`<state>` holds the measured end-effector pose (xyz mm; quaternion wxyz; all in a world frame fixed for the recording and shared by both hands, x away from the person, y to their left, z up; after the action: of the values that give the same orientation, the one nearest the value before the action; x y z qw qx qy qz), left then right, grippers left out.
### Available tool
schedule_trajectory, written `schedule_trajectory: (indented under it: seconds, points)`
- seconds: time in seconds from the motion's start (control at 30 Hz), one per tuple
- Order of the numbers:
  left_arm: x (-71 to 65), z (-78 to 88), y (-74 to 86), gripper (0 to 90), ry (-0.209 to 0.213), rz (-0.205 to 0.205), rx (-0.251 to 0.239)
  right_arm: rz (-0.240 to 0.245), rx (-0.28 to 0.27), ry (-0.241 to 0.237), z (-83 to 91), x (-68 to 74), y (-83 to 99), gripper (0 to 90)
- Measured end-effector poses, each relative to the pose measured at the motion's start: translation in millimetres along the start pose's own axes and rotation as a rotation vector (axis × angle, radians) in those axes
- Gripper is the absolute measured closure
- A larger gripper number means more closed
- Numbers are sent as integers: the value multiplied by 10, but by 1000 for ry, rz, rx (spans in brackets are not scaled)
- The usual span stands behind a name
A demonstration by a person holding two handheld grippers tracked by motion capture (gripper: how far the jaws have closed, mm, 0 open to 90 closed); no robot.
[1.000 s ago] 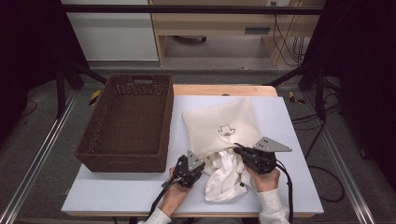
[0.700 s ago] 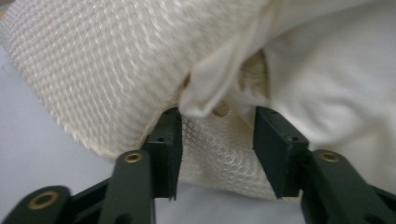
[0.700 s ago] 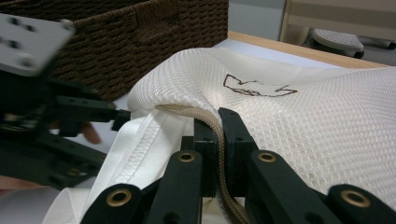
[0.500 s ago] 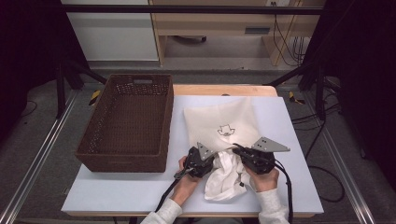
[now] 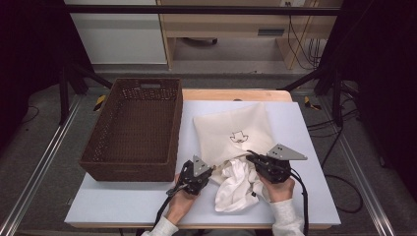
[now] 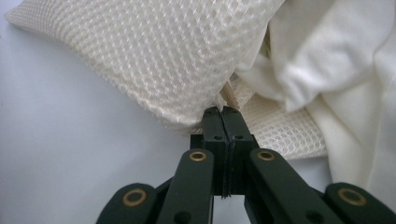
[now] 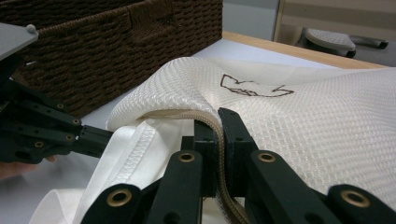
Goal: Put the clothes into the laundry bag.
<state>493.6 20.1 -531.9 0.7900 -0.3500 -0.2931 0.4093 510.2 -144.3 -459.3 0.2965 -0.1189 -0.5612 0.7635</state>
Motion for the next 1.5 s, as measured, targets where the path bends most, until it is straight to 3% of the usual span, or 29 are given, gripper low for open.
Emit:
schedule_trajectory:
  seconds: [0.13,0.2,0.33,0.43,0.57,0.67,0.73,0.83,0.97,1.1,1.17,1.27,1.3,1.37,1.47,1.5]
  points:
    - [-15,7,-16,859,8,24,-21,5,9,2,-29,18,9,865]
    - [-26,58,-91,731,11,36,-49,-2,2,-2,-13,10,2,865]
    - [-124,136,-219,637,15,-8,-88,-4,-1,-4,-12,10,0,865]
    - [-169,35,-193,608,-18,-48,-43,-4,1,-7,-11,9,3,865]
    - [-163,-197,-114,566,-35,-54,6,1,8,-10,-33,16,12,865]
    - [-196,-273,-102,581,-20,-62,18,8,16,-10,-58,23,20,865]
    - [-199,-286,-103,631,15,-43,25,3,13,-12,-51,18,16,865]
    - [-166,-293,-103,798,-11,-59,33,2,11,-12,-43,14,16,865]
    - [-173,-274,-103,863,-32,-59,37,-2,10,-12,-43,11,17,865]
    - [-99,-116,-88,871,-14,-51,35,-6,5,-10,-18,1,9,866]
    - [-33,12,-81,875,25,-37,22,-10,-1,-8,-7,0,1,866]
    - [13,128,8,896,18,-75,29,-6,4,-10,-16,5,6,866]
    - [16,138,54,897,10,-94,34,-5,4,-6,-24,5,7,866]
    - [9,151,113,895,19,-89,34,-7,4,-5,-26,6,9,866]
    - [-41,185,63,891,36,-77,-6,-4,4,-8,-22,3,9,866]
    - [-78,179,21,809,44,-69,-28,-7,3,-7,-26,6,9,865]
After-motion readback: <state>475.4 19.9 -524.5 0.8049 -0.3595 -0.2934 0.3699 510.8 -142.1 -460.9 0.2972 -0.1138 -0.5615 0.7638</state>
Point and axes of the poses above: each handheld gripper's, and its own axes: z roughly backward along the jaws, y roughly out of its underside, x roughly to its left, the point moved 9 cm from there along -z, roughly forward along the jaws, and after that the axes turned 15 degrees about -y, right-handed, at the moved point
